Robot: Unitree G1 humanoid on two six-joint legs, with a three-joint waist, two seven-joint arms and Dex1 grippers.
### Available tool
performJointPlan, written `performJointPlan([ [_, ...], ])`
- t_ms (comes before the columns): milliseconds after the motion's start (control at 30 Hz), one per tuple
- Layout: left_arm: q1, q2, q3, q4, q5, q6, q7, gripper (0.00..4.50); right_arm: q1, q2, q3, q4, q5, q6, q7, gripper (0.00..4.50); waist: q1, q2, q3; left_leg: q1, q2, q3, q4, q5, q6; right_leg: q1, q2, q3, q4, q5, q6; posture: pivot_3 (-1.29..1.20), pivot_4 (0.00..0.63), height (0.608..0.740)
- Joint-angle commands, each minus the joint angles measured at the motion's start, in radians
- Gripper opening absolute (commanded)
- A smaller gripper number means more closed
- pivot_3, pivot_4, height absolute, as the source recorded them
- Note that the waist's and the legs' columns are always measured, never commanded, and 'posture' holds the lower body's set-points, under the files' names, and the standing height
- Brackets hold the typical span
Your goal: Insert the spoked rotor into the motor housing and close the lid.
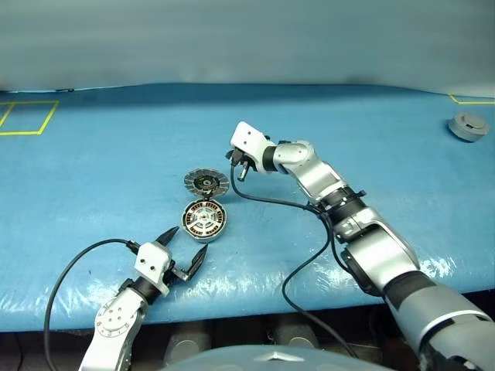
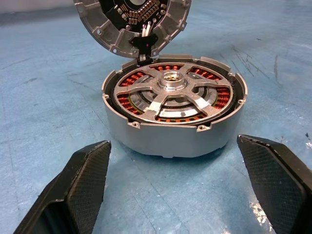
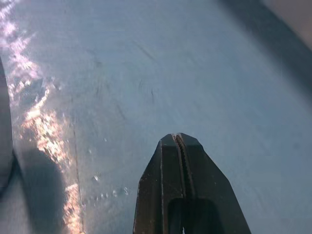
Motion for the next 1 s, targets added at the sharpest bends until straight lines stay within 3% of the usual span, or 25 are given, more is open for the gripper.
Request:
performJointPlan([
  [33,0.009,-0.005,0.002,-0.043,0.001,-0.016,0.009,4.5,-0.03,0.04,-0.085,0.001,0.129,0.127,0.19,0.03,0.001,0.0,0.0,0.0,0.0,0.0,0.0,0.0,0.0,0.0,0.0,0.0,0.0,0.0,0.0,0.0,0.15,0.74],
  [133,0.014,-0.004,0.002,-0.046,0.0,-0.015,0.012,4.5,-0.001,0.035,-0.07,-0.059,0.198,0.283,0.375,0.03,0.002,0.001,0.001,0.0,0.0,-0.001,0.0,0.0,0.0,0.0,0.0,0.0,0.001,0.0,0.0,0.0,0.15,0.74],
  [233,0.017,-0.004,0.002,-0.048,0.0,-0.013,0.013,4.5,0.042,0.023,-0.054,-0.126,0.233,0.399,0.458,0.03,0.001,0.001,0.001,0.0,0.0,-0.001,0.0,0.0,0.0,0.0,0.0,0.0,0.001,0.0,0.0,0.0,0.15,0.74],
  [467,0.02,-0.002,0.002,-0.049,-0.004,-0.012,0.008,4.5,0.213,0.013,-0.022,-0.328,0.246,0.518,0.439,0.03,-0.002,0.001,0.0,0.0,0.0,-0.001,0.0,0.0,0.0,0.0,0.0,0.0,0.001,0.0,-0.001,0.0,0.15,0.74],
  [633,0.017,0.001,0.002,-0.044,-0.005,-0.012,0.002,4.5,0.36,0.016,-0.001,-0.483,0.22,0.542,0.322,0.03,-0.003,0.002,0.0,0.001,0.0,-0.001,0.0,0.0,0.0,0.0,0.0,0.0,0.001,0.0,-0.001,0.0,0.15,0.74],
  [800,0.022,0.005,0.006,-0.041,-0.008,-0.016,-0.001,4.5,0.488,-0.005,-0.069,-0.833,0.327,0.651,0.233,0.03,0.001,0.001,0.0,0.001,0.0,-0.001,0.001,0.0,-0.001,0.0,0.0,0.0,0.001,-0.001,0.0,0.0,0.15,0.74],
  [867,0.026,0.006,0.008,-0.038,-0.008,-0.019,-0.001,4.5,0.537,0.021,-0.071,-0.989,0.276,0.681,0.074,0.03,0.0,0.001,0.0,0.001,0.0,-0.001,0.001,0.0,-0.001,0.0,0.0,0.0,0.001,-0.001,0.0,0.0,0.15,0.74],
  [1000,0.033,0.004,0.008,-0.04,-0.011,-0.019,0.001,4.5,0.616,0.083,-0.012,-1.148,0.136,0.734,-0.223,0.95,-0.001,0.001,0.0,0.001,0.001,-0.001,0.001,0.001,-0.001,0.0,0.001,-0.001,0.002,-0.004,0.002,0.0,0.15,0.74],
])
